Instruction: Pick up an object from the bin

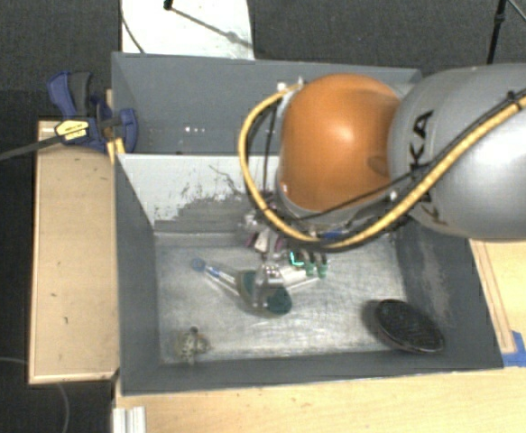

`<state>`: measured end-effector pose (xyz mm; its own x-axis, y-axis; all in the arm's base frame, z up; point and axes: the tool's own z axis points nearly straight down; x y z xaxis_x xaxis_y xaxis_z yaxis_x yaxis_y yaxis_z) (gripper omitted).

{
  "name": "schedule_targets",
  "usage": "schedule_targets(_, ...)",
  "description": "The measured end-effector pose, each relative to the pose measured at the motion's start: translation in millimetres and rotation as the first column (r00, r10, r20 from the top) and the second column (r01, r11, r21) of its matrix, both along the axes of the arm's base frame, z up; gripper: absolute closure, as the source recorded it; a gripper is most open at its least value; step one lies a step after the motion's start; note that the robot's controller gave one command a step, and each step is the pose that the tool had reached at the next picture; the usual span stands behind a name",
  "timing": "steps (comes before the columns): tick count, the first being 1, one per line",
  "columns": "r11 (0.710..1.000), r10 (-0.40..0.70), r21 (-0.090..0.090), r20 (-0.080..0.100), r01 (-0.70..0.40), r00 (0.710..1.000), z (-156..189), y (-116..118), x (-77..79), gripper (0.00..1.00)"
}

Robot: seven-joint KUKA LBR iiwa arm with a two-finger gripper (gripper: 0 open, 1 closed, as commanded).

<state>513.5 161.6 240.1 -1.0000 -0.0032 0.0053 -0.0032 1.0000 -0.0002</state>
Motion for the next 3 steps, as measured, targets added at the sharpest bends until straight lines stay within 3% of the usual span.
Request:
schedule_targets(1,0.984,-0.178,-0.002,0.0,0.178,0.984,-140.5,-32.3,-2.0,0.0)
schedule_targets(2,0.983,-0.181,0.003,0.008,0.181,0.983,-136.1,-31.0,0.2,1.0)
schedule_targets(3,0.958,-0.287,0.006,0.014,0.287,0.958,7.3,-30.4,-1.8,1.0)
